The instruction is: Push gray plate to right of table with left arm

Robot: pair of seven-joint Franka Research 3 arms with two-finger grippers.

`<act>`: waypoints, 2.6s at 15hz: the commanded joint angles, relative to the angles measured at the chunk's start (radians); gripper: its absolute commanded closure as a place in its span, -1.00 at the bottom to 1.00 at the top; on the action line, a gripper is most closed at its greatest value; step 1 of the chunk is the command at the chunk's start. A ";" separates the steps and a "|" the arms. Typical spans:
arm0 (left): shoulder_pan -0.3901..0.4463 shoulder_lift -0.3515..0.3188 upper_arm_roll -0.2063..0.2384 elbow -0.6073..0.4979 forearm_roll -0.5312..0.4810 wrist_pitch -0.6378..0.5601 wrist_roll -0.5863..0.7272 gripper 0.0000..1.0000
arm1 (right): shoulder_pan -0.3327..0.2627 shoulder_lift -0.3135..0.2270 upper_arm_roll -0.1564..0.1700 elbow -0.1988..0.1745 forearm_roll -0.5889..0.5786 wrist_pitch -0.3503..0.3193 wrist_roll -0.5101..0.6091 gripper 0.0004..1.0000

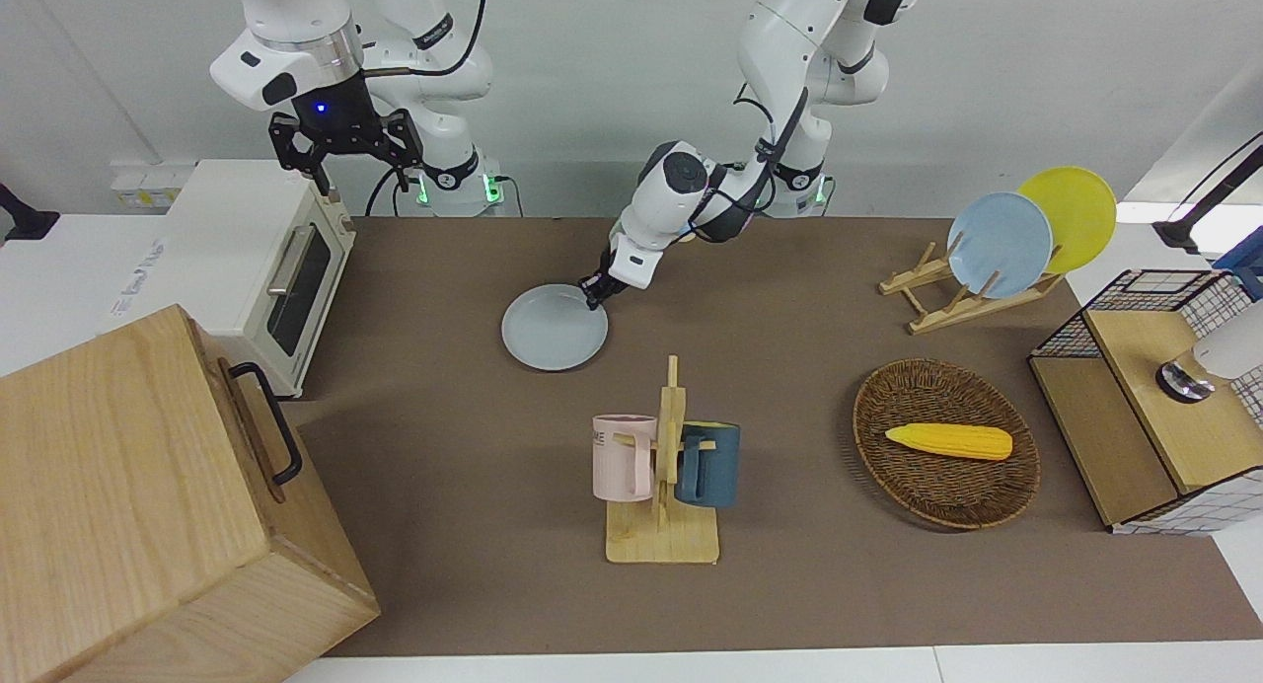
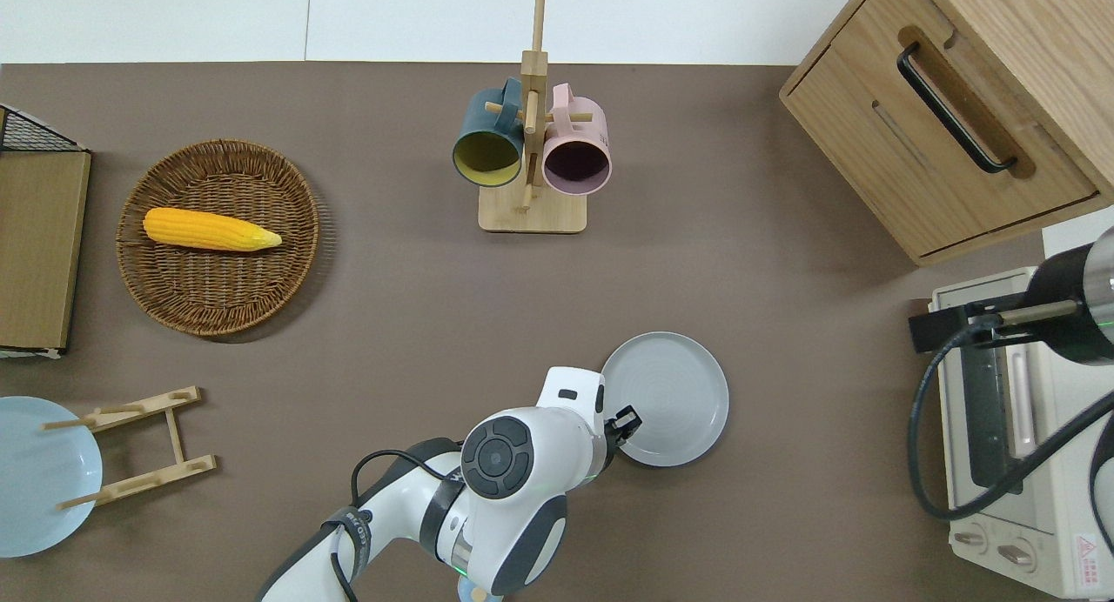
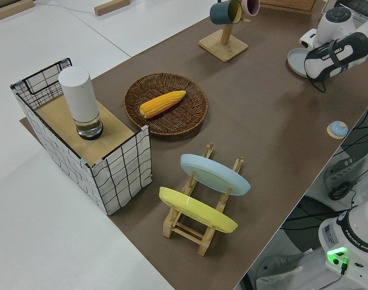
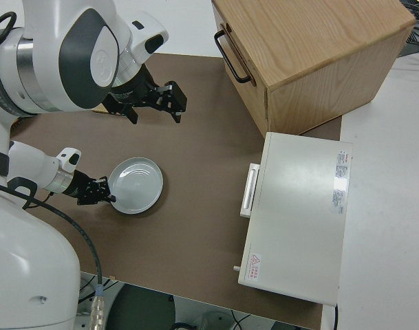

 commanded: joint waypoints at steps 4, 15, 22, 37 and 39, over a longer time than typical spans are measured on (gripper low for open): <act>-0.027 0.065 -0.011 0.035 0.003 0.021 -0.059 1.00 | -0.007 -0.007 0.002 -0.004 0.002 -0.001 -0.020 -0.99; -0.023 0.090 -0.013 0.092 0.001 0.003 -0.127 -0.87 | -0.007 -0.007 0.002 -0.004 0.002 -0.001 -0.020 -0.99; 0.003 -0.013 0.001 0.092 0.004 -0.216 -0.108 -0.96 | -0.007 -0.007 0.002 -0.004 0.002 -0.001 -0.020 -0.99; 0.036 -0.290 0.378 0.106 0.004 -0.728 0.456 -0.97 | -0.007 -0.007 0.001 -0.004 0.002 -0.001 -0.020 -0.99; 0.036 -0.320 0.449 0.126 0.004 -0.804 0.525 -0.97 | -0.007 -0.007 0.001 -0.004 0.002 -0.001 -0.020 -0.99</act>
